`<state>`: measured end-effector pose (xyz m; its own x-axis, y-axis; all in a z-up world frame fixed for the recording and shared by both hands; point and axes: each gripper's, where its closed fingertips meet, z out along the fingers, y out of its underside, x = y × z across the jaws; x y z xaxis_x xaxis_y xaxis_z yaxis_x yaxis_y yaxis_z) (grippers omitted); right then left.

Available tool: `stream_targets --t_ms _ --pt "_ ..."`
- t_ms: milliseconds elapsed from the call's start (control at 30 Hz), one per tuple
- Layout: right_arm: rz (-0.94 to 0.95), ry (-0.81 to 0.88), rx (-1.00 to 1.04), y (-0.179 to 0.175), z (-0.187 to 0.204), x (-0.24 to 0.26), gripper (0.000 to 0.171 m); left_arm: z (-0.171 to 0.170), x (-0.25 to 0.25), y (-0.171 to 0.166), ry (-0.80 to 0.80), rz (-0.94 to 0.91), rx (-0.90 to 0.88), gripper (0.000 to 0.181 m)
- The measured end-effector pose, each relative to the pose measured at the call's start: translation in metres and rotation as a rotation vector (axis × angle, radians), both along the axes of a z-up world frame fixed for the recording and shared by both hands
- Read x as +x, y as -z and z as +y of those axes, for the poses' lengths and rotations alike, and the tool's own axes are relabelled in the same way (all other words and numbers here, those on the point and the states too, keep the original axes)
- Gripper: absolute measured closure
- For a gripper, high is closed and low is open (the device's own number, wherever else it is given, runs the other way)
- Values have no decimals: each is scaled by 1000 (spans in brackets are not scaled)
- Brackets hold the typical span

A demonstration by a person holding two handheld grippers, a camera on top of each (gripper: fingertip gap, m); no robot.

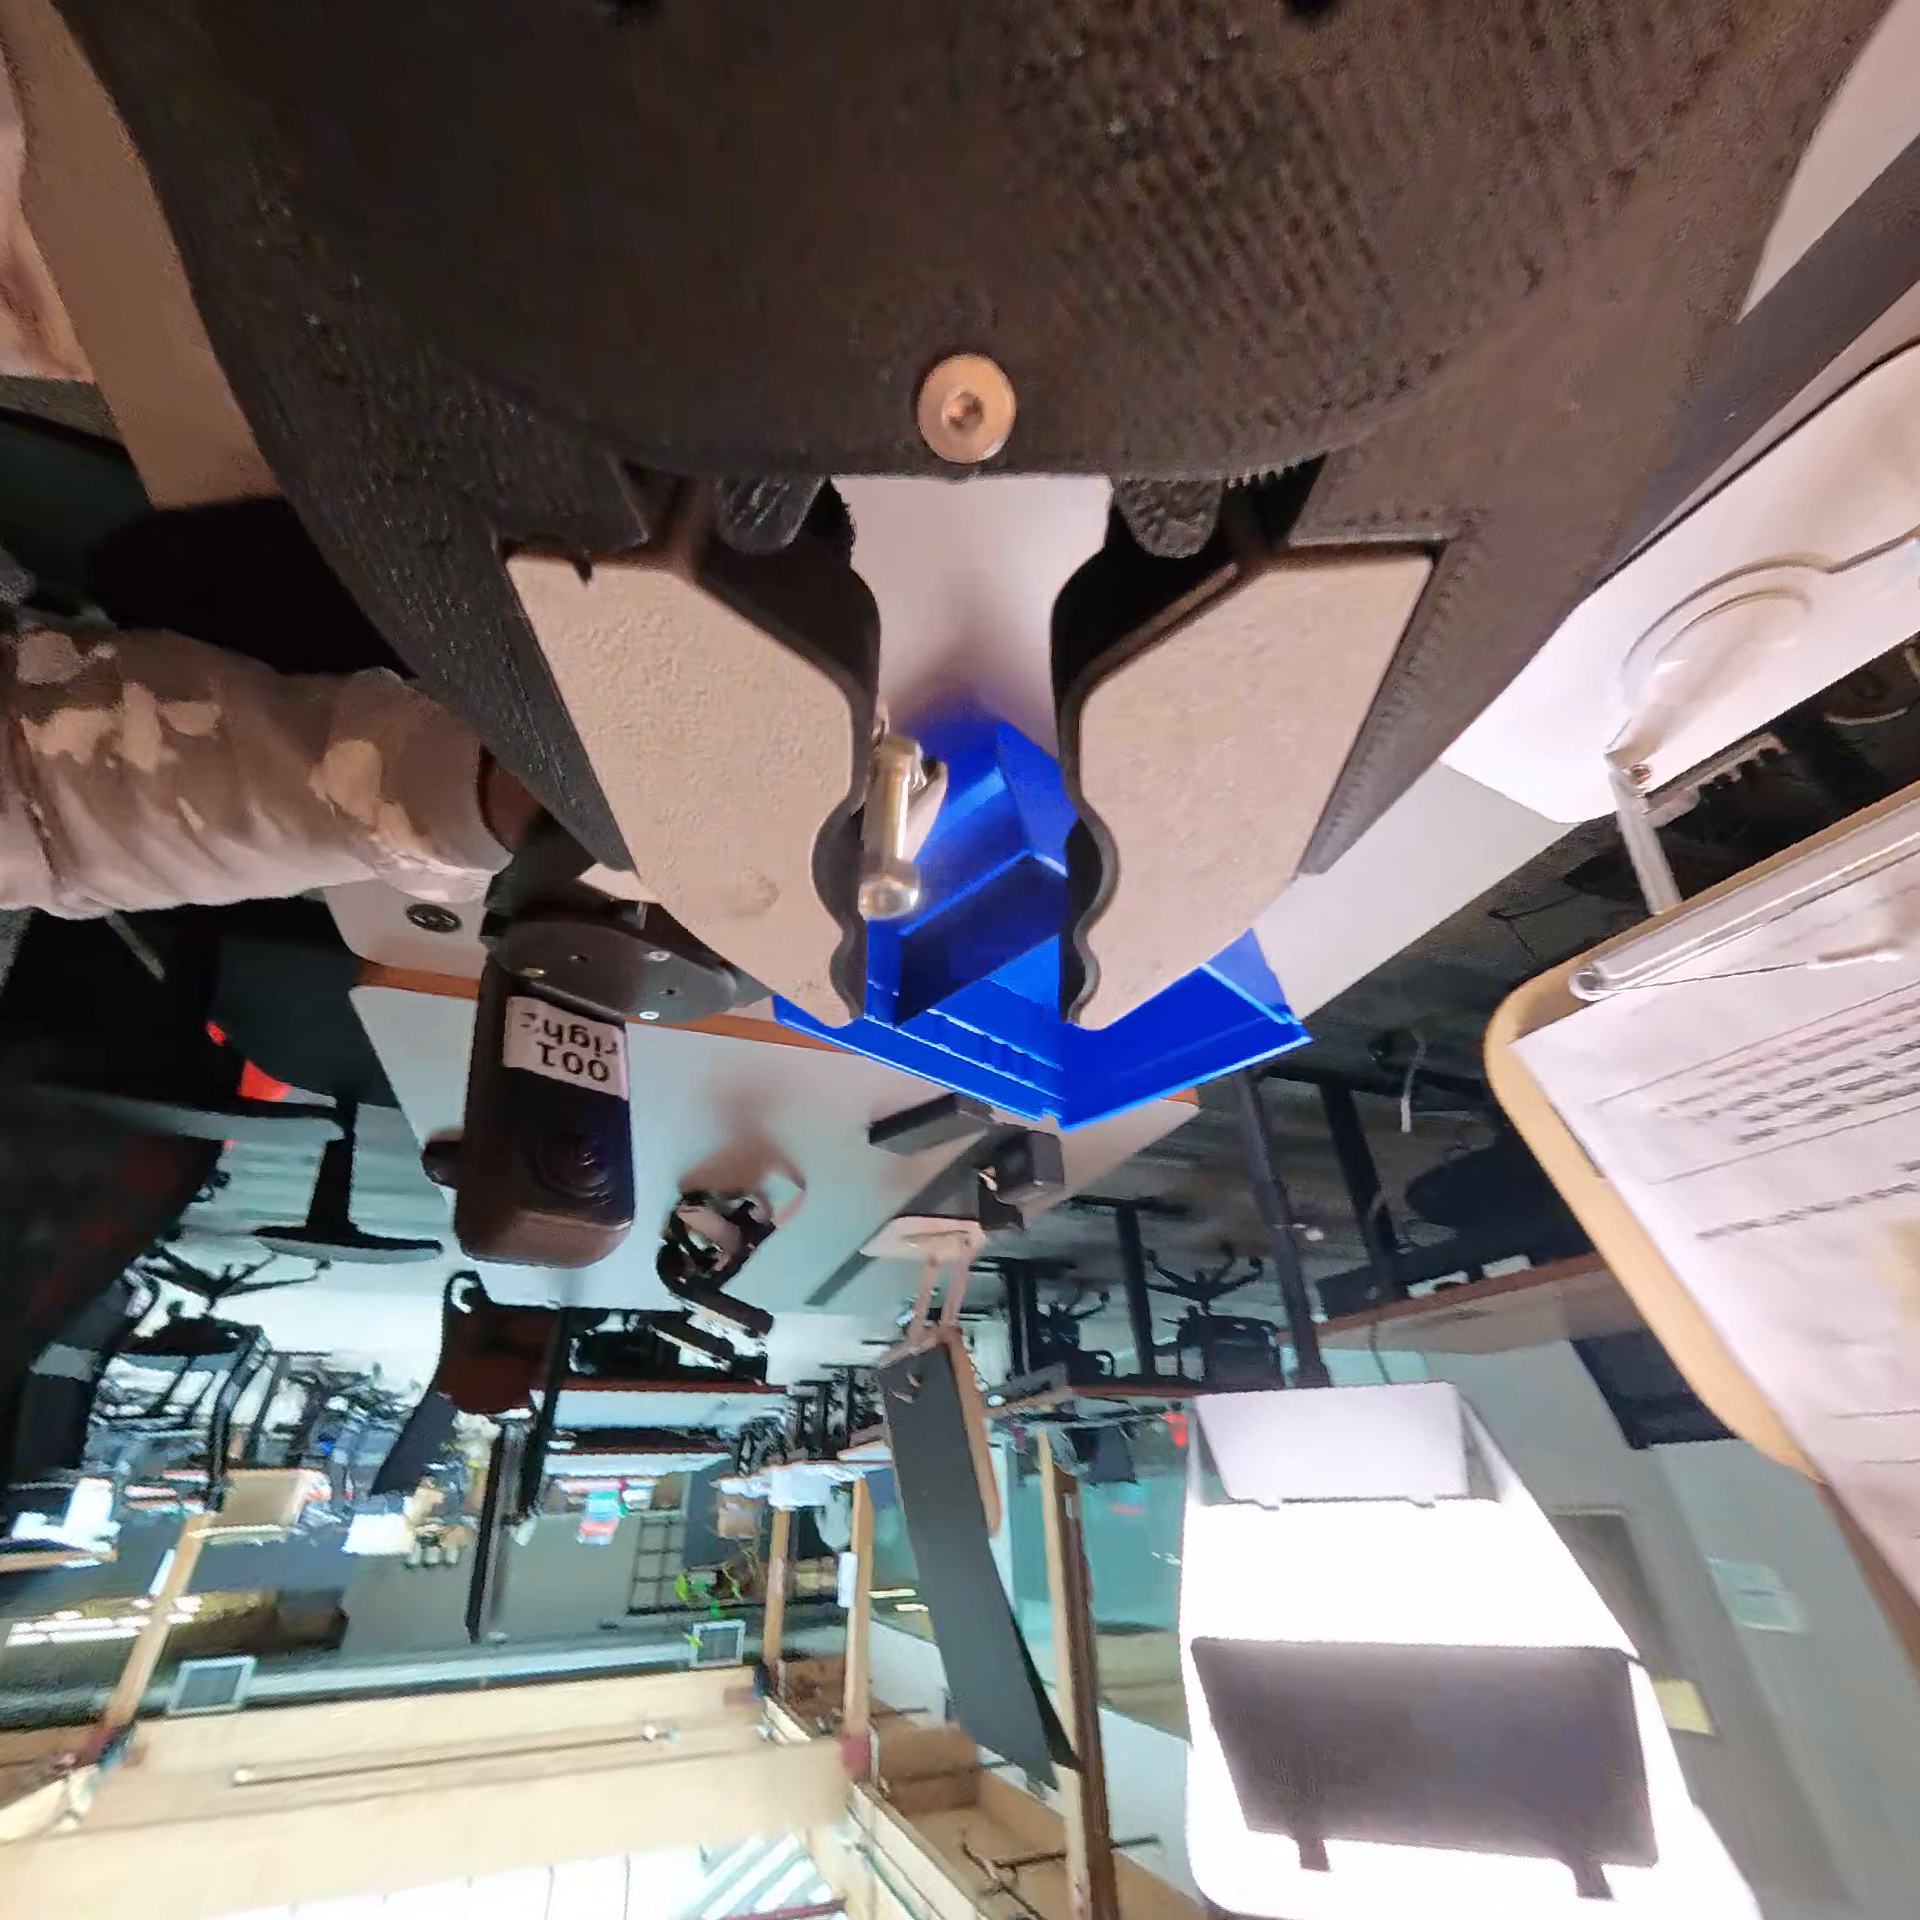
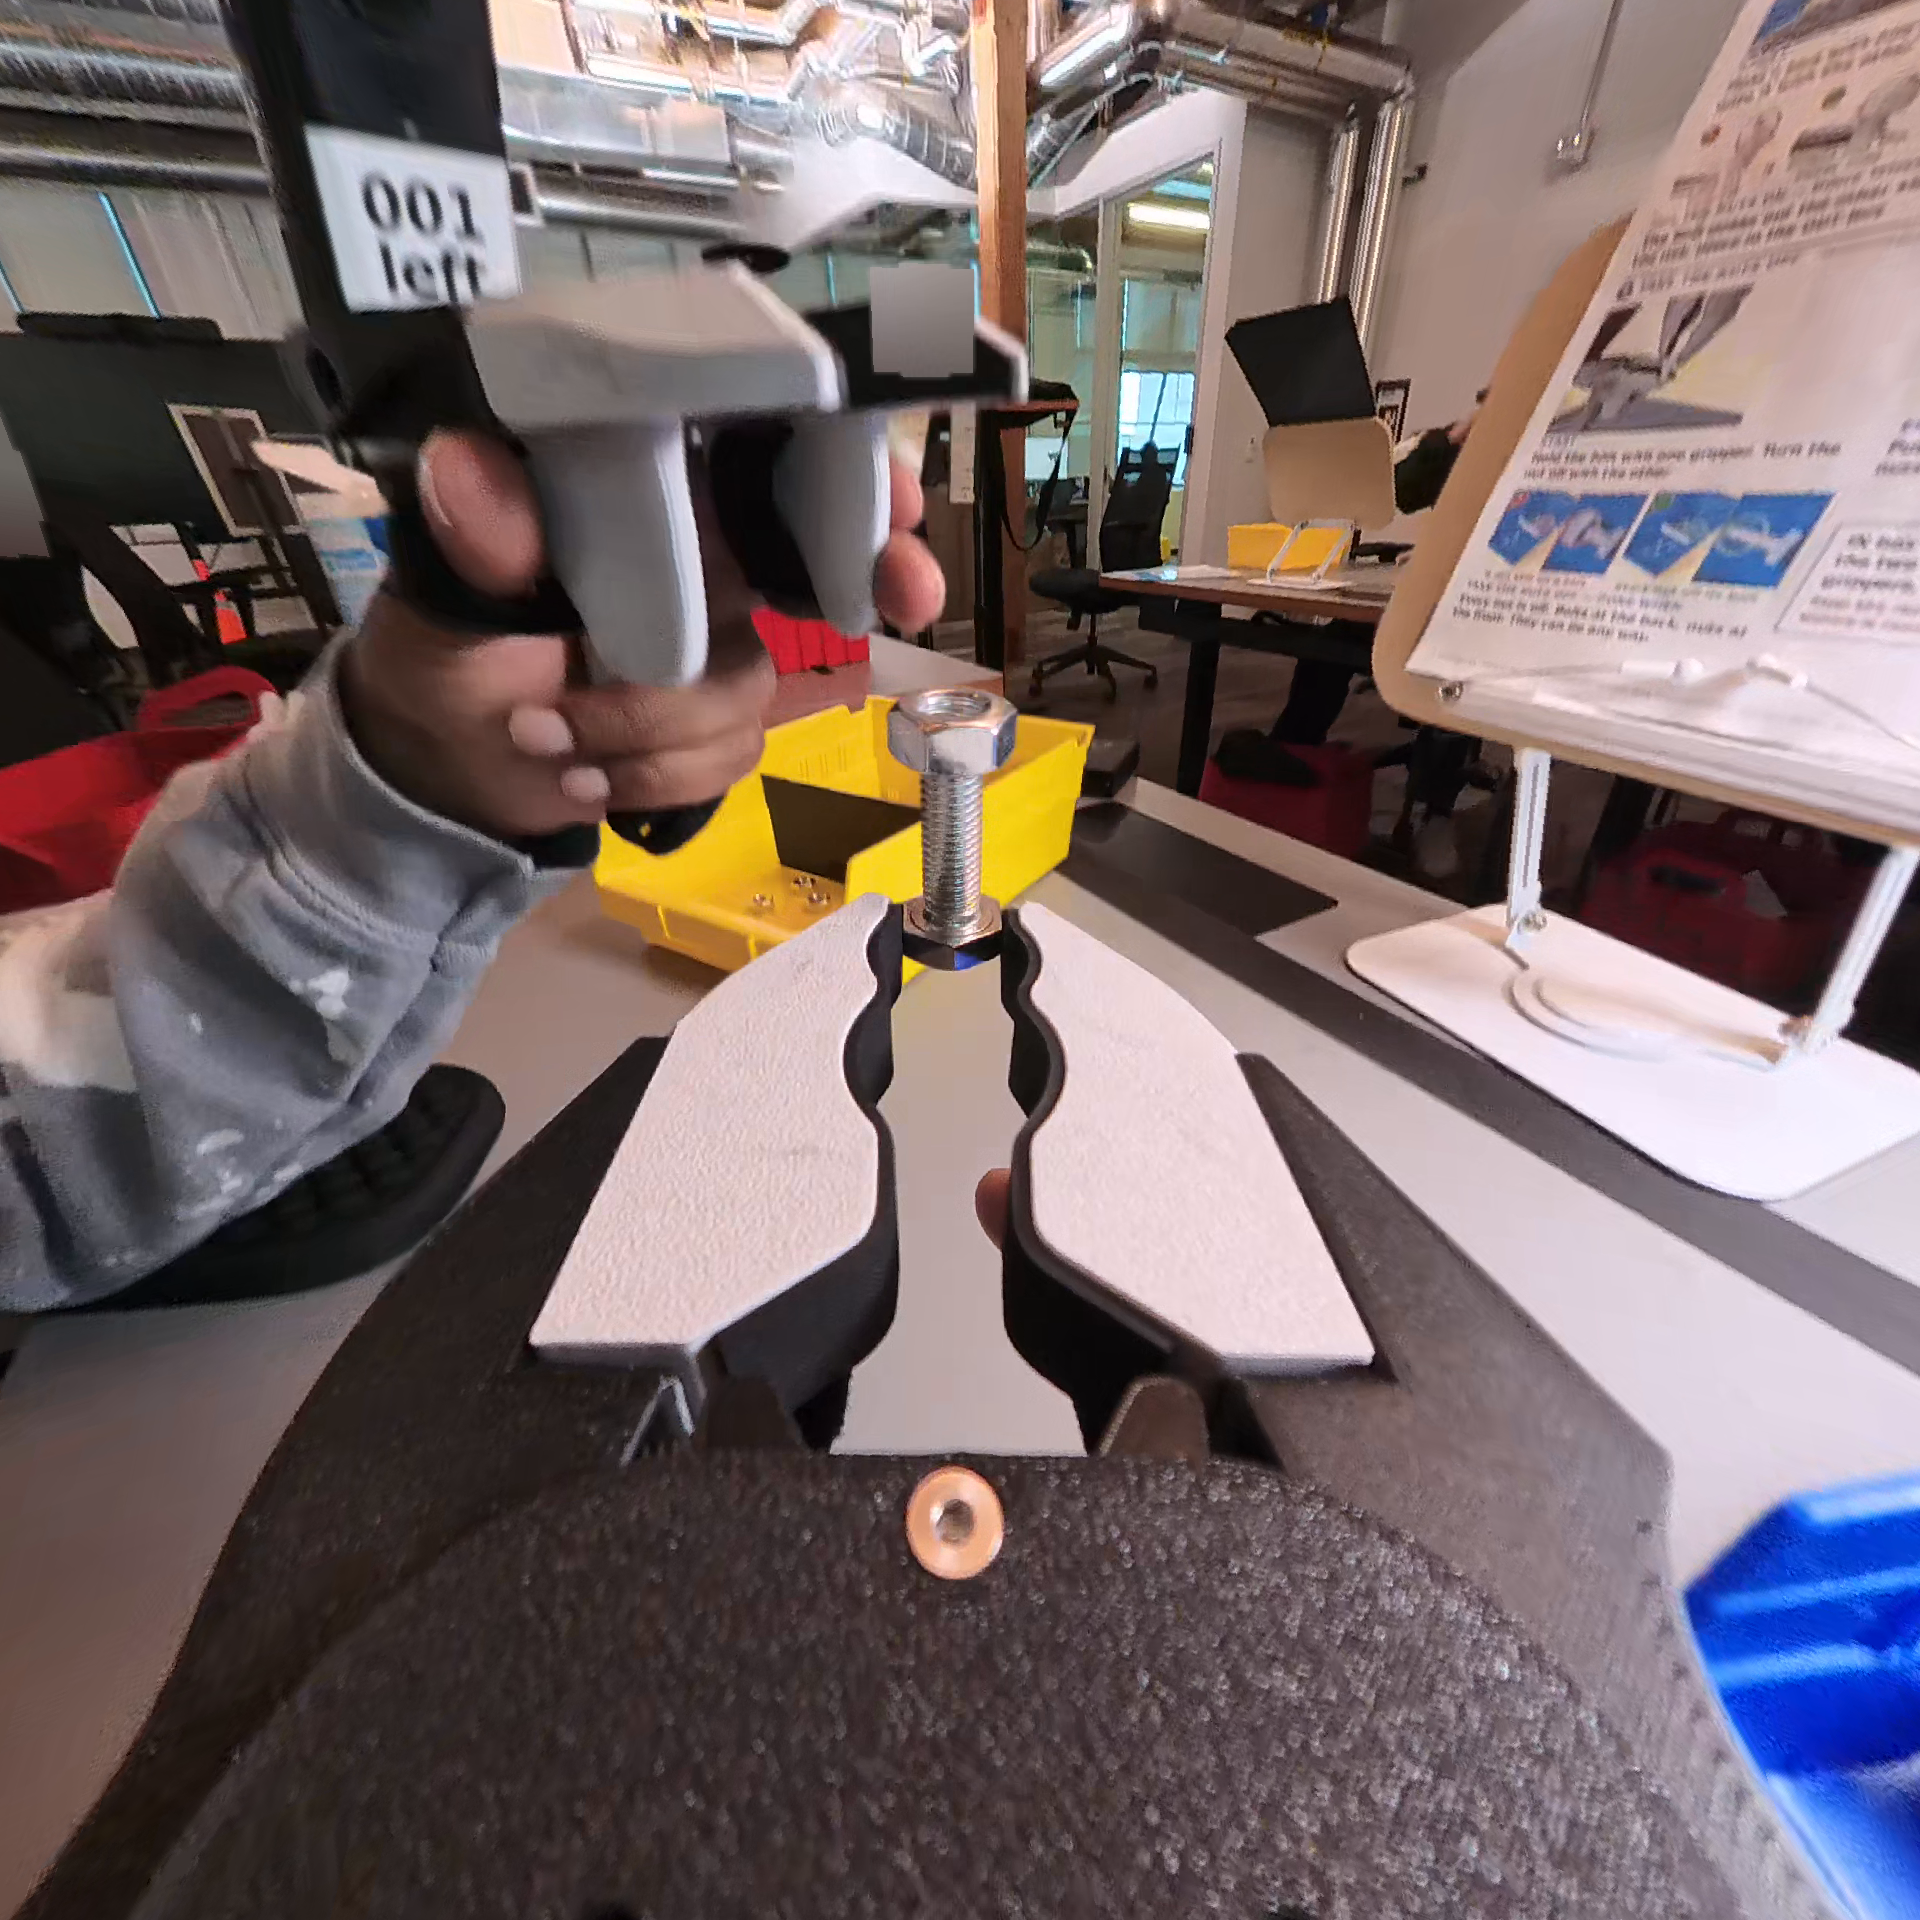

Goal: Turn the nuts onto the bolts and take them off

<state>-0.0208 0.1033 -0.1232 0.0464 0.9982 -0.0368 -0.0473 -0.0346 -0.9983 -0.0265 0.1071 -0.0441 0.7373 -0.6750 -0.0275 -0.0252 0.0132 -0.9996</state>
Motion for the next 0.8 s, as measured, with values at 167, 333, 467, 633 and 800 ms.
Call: stream_targets --t_ms 167,333,467,633,800 --pt "16 -20 -25 -24 2 -22 153 -9 -16 -5 45 -95 49 145" --pt "7 -42 -54 -28 2 -39 154 -9 -32 -5 28 -121 65 145" --pt "3 -48 -60 -23 0 -43 154 -5 -34 3 42 -115 41 146" --pt "-22 -18 -40 -17 4 -44 154 2 -24 19 48 -64 17 148" --pt "-46 18 -22 -14 9 -43 154 8 -19 26 9 -41 20 154"
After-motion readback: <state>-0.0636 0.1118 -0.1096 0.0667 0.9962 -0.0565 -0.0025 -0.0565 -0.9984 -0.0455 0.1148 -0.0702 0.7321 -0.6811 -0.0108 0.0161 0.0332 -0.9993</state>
